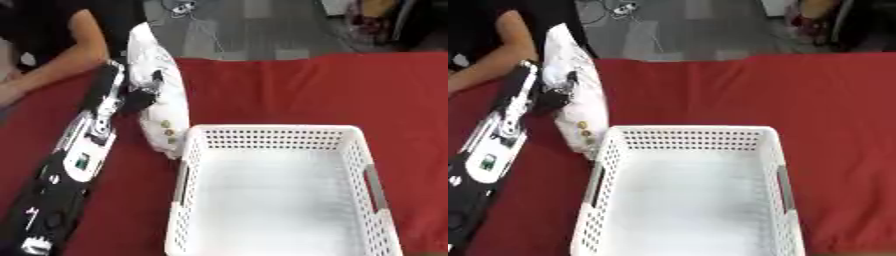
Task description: Pick up objects on the table and place them in the box.
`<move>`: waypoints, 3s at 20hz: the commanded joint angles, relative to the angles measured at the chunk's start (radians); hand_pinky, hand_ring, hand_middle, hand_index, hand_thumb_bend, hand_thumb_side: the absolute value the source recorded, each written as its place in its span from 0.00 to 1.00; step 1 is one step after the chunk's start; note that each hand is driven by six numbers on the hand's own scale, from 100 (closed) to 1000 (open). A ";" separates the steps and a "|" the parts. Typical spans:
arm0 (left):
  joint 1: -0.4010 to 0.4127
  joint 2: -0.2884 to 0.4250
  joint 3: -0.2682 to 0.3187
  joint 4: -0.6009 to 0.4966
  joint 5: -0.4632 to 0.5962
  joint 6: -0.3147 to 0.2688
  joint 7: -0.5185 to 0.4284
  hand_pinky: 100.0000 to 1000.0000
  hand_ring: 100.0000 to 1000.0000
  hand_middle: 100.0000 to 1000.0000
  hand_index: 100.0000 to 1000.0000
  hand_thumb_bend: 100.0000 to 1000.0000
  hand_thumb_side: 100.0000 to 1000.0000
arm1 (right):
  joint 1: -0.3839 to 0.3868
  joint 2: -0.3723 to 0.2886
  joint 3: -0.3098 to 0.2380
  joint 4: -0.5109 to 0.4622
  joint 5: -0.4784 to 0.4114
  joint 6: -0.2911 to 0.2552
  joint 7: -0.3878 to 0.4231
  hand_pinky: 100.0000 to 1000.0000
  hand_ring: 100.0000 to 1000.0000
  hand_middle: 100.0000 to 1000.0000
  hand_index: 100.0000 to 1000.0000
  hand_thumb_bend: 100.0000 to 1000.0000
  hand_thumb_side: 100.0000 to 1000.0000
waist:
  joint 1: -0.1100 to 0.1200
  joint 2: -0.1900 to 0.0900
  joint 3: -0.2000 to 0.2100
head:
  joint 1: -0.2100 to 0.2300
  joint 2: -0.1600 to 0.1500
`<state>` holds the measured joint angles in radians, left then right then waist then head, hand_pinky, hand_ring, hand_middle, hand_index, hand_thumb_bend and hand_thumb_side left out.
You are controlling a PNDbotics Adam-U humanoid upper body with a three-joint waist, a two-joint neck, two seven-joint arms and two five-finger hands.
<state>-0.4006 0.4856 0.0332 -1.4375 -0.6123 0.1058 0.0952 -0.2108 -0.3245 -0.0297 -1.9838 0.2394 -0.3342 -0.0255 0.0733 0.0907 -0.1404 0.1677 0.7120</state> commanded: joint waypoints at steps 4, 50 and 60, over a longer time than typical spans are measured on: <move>-0.014 0.137 -0.010 -0.089 0.035 -0.016 -0.027 0.41 0.26 0.24 0.18 0.00 0.48 | -0.006 -0.023 -0.001 -0.016 0.004 0.001 0.001 0.51 0.75 0.84 1.00 0.23 0.98 | 0.003 -0.015 0.001 | -0.008 -0.007; -0.451 0.127 -0.371 -0.269 0.083 -0.151 -0.531 0.54 0.28 0.21 0.17 0.00 0.46 | 0.001 -0.028 0.019 -0.014 0.002 0.002 0.027 0.51 0.75 0.84 1.00 0.23 0.98 | 0.012 -0.030 -0.008 | 0.016 -0.025; -0.454 0.051 -0.444 -0.183 -0.002 -0.246 -0.557 0.58 0.31 0.25 0.23 0.00 0.46 | 0.000 -0.024 0.021 -0.013 0.001 0.002 0.031 0.51 0.75 0.84 1.00 0.23 0.98 | 0.011 -0.028 -0.014 | 0.021 -0.023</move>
<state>-0.8403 0.5289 -0.4123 -1.6168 -0.6063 -0.1284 -0.4605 -0.2040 -0.3414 -0.0077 -1.9839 0.2428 -0.3322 0.0023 0.0914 0.0755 -0.1528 0.1811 0.7013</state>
